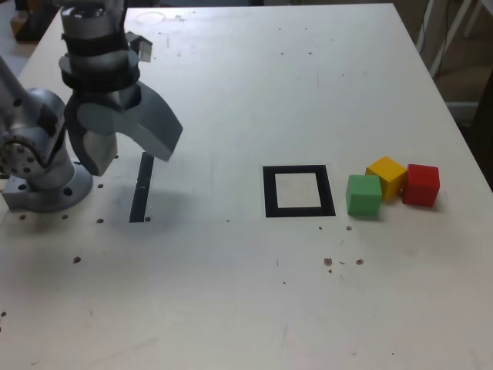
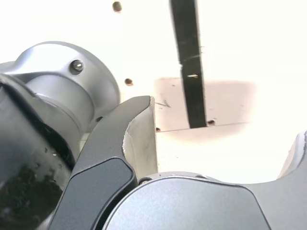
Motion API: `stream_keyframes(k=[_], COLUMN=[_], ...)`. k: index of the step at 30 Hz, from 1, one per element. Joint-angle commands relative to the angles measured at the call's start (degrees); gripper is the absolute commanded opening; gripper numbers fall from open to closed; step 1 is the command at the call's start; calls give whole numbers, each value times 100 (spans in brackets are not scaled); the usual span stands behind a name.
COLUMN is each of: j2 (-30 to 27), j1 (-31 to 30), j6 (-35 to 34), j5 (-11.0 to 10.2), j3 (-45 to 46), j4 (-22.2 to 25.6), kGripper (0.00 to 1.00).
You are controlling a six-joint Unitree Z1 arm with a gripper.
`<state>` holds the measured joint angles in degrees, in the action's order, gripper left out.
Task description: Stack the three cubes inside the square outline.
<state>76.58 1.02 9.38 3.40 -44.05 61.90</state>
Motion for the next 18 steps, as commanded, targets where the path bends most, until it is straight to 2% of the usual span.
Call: stream_keyframes(k=[1,18], j2=[171,1228], j1=[-21,-278], j6=[57,49], j5=[0,-25], j3=[-146,-1893], j4=[35,377], kGripper=[100,100])
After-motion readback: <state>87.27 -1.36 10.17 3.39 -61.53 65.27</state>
